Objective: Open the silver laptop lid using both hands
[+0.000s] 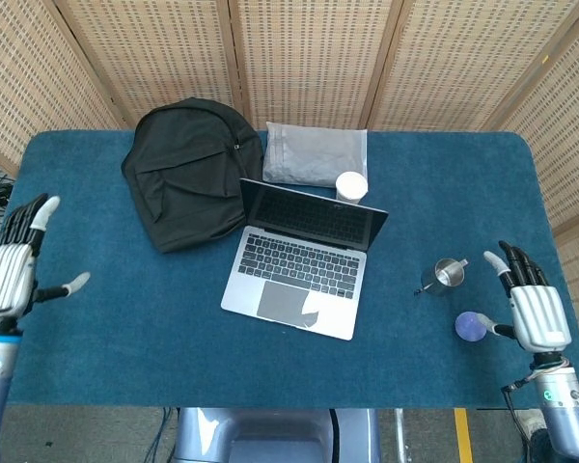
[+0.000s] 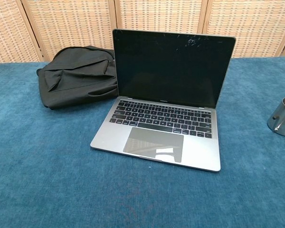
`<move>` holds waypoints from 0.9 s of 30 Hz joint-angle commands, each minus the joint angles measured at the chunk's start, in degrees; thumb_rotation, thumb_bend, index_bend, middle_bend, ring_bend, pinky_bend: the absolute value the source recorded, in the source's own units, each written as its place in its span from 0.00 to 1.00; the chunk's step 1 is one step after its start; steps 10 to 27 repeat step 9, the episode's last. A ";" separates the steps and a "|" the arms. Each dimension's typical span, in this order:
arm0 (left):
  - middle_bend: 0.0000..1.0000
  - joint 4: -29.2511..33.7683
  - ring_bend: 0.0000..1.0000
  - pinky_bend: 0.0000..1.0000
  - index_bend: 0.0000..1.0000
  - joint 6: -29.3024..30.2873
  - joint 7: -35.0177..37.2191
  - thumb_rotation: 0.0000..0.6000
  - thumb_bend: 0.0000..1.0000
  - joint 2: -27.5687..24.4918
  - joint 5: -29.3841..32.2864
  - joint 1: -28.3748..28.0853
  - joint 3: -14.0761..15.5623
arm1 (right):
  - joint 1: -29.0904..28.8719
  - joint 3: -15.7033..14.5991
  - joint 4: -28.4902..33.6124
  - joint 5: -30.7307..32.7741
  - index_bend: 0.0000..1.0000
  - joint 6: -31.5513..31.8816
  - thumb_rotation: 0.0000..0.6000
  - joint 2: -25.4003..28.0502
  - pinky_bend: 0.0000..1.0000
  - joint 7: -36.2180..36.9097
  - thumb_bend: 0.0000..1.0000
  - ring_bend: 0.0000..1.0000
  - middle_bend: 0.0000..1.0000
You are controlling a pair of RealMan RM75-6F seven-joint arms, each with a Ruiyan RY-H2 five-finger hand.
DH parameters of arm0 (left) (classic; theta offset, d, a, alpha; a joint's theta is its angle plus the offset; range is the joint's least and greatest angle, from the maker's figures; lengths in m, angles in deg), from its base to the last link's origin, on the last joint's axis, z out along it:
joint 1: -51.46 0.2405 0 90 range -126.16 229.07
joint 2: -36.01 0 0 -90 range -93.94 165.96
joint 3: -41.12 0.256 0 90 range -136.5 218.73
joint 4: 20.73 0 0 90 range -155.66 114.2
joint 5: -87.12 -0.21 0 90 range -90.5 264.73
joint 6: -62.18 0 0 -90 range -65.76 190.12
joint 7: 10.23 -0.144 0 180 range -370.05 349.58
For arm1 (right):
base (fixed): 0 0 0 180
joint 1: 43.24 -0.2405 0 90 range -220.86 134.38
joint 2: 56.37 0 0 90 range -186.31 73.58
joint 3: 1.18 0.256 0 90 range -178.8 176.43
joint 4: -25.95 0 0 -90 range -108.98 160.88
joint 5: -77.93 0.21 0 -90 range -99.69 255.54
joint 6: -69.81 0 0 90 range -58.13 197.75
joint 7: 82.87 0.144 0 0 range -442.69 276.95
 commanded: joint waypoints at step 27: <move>0.00 0.93 0.00 0.00 0.00 6.07 -2.76 1.00 0.00 0.71 -8.90 9.70 8.68 | 6.60 -3.30 10.54 -6.73 0.00 8.09 1.00 3.49 0.00 -1.58 0.00 0.00 0.00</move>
